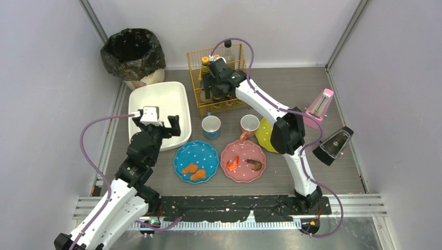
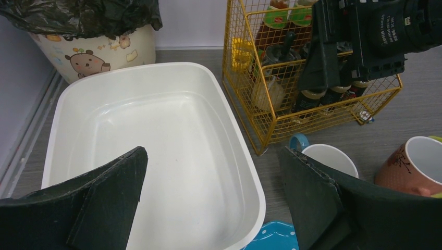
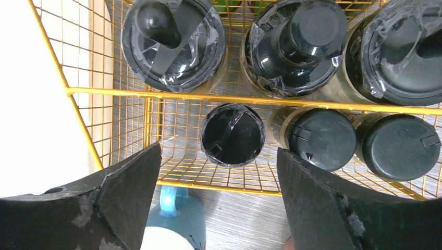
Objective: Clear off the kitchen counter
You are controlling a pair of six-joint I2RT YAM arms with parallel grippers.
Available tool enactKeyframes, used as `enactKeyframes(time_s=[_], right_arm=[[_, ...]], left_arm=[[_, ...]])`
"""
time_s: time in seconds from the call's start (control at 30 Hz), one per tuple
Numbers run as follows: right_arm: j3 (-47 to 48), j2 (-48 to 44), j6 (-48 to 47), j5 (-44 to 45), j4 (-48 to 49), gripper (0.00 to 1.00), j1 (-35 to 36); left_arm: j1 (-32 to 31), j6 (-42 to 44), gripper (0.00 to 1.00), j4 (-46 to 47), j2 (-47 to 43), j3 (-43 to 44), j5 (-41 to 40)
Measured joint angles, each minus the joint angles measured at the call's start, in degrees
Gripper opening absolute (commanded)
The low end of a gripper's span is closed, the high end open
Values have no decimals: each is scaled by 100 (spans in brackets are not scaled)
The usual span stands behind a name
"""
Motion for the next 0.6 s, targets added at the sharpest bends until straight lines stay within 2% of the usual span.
enactKeyframes(time_s=[0.23,0.4,0.6], right_arm=[[-153,-573,-195,-76,31,97,0],[-1224,-2164,-382,52,387,100,0],[-3257,-4553,-483,452,1213,95,0]], left_arm=[[0,0,99,-52,122,24,24],[-2,-87,99,-483,415,415,125],[0,-439,99,-1257,1003,1191,223]])
